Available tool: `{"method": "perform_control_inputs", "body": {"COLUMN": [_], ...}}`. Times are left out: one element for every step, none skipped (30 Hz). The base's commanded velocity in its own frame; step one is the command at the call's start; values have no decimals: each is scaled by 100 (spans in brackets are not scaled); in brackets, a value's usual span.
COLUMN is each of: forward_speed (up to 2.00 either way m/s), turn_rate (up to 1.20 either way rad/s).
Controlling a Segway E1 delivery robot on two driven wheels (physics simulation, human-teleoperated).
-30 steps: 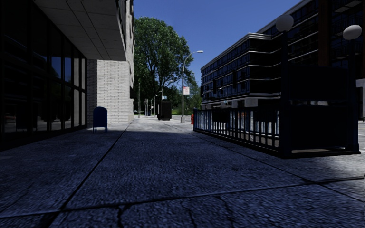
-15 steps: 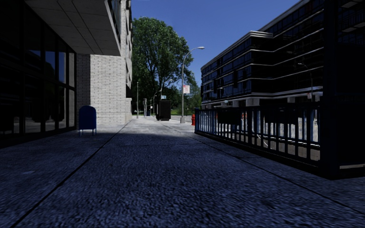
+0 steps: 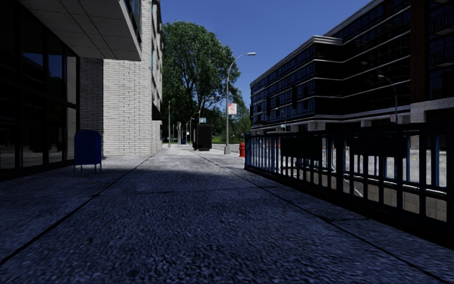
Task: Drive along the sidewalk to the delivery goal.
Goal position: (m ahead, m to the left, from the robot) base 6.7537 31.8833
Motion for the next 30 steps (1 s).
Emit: {"method": "perform_control_inputs", "body": {"forward_speed": [200,200,200,200,200,200,200,200,200,200,200,200,200,200,200,200,200,200,200,200,200,200,200,200,200,200,200,200,200,200], "turn_rate": [0,0,0,0,0,0,0,0,0,0,0,0,0,0,0,0,0,0,0,0,0,0,0,0,0,0,0,0,0,0]}}
